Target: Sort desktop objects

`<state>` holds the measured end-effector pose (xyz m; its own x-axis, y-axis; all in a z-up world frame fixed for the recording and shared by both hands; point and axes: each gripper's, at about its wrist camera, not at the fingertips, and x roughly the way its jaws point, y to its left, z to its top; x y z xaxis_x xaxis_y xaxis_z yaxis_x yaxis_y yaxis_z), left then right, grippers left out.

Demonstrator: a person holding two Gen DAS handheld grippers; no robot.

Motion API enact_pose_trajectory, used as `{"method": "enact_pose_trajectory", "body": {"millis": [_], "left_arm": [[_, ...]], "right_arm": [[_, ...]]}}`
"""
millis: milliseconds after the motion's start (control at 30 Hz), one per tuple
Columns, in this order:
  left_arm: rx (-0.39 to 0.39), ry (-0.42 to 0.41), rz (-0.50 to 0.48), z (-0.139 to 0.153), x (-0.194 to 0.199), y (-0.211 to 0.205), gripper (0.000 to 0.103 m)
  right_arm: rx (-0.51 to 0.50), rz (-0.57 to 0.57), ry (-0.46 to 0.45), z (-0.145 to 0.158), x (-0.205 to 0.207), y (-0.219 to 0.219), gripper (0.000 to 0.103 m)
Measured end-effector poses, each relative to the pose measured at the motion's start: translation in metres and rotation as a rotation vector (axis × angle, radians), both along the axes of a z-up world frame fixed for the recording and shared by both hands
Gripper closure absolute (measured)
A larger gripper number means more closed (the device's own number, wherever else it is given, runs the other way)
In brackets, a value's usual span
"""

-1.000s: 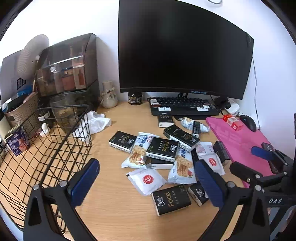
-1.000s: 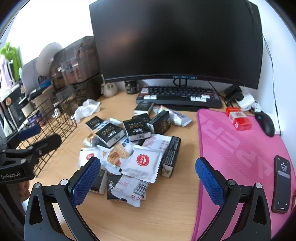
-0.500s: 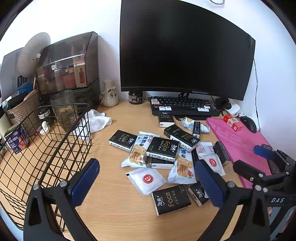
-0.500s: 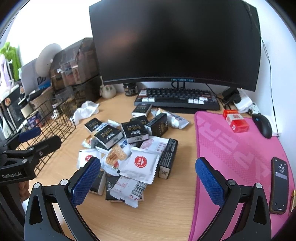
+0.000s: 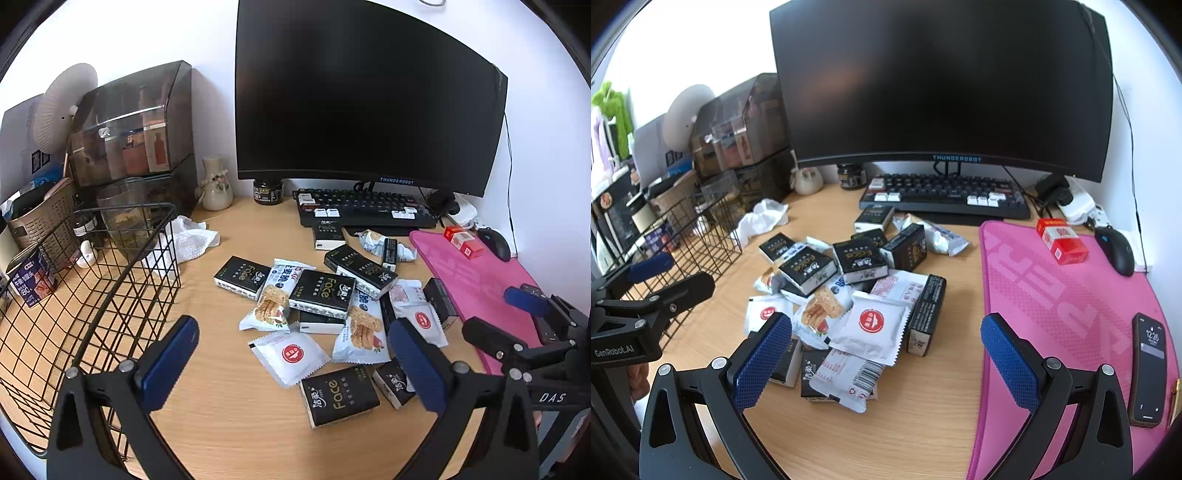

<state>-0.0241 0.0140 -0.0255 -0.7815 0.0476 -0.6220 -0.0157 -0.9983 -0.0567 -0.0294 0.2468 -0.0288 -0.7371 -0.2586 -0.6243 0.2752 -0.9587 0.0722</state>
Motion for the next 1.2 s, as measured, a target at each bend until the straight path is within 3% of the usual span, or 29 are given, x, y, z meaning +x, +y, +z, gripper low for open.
{"method": "enact_pose_trajectory", "body": {"millis": [367,567,633,733,867,1133,1200], "left_arm": [[0.004,-0.009,-0.009,-0.002,-0.001,0.0,0.001],[0.015,-0.056,-0.047,-0.014,-0.007,0.007,0.002],[0.004,-0.079,-0.056,-0.022,-0.011,0.012,0.004],[-0.008,-0.132,-0.067,-0.038,-0.019,0.02,0.017],[-0.054,-0.19,-0.093,-0.058,-0.024,0.034,0.018],[-0.059,-0.238,-0.132,-0.08,-0.032,0.044,0.019],[-0.045,-0.241,-0.14,-0.079,-0.034,0.042,0.028]], "right_arm": [[0.001,-0.001,-0.001,0.0,0.0,0.0,0.0],[0.007,-0.027,-0.007,-0.001,-0.005,0.01,0.0],[0.011,-0.04,-0.007,-0.003,-0.007,0.013,0.0],[0.015,-0.046,-0.018,-0.006,-0.011,0.017,0.0],[0.028,-0.052,-0.033,-0.012,-0.017,0.019,0.0],[0.035,-0.054,-0.07,-0.026,-0.028,0.022,0.0],[0.035,-0.054,-0.074,-0.028,-0.029,0.022,0.0]]}}
